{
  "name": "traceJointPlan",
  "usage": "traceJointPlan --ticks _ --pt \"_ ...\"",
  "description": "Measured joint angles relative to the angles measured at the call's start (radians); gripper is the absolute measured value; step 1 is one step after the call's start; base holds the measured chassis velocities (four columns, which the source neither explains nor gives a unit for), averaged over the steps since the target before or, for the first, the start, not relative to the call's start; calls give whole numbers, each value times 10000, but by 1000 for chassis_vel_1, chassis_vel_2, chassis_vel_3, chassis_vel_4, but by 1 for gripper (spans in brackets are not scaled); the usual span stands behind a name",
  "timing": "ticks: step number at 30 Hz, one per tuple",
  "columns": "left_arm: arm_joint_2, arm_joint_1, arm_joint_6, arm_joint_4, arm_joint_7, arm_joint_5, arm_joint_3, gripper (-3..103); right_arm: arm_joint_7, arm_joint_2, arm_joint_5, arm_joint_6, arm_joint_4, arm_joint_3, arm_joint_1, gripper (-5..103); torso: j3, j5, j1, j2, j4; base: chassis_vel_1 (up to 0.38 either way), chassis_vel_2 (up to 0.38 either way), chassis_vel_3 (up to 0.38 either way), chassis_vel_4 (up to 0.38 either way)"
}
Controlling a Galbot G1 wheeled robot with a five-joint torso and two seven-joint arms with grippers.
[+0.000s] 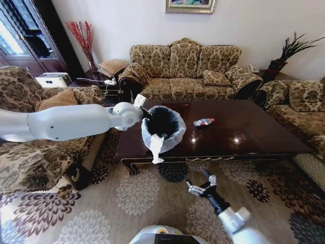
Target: Move to the front of the table and place the trash on the table into the trash bin.
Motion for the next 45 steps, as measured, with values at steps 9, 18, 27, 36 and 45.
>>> traceJointPlan --ticks 9,18,27,36,45 --pt "72 -166 0 -238 -191 -144 237 0 2 402 -87 -636 -721 -1976 2254 100 1 -4 1 0 -2 0 0 0 0" --pt "621 -282 2 -142 -450 -490 234 0 1 1086 -134 -856 -1504 -3871 4480 100 1 2 2 -1 -4 0 0 0 0" --pt "957 -248 6 -111 -564 -626 177 0 1 1435 -6 -989 -1898 -4207 5531 100 1 0 2 0 -4 0 0 0 0" --pt "1111 -164 -1 -8 -570 -643 117 0 0 1820 -38 -1017 -2358 -4391 5828 75 1 1 1 0 -3 0 0 0 0" --pt "1104 -95 -7 32 -563 -632 69 0 1 1829 -6 -1053 -2390 -4394 5886 42 1 0 1 0 -3 0 0 0 0"
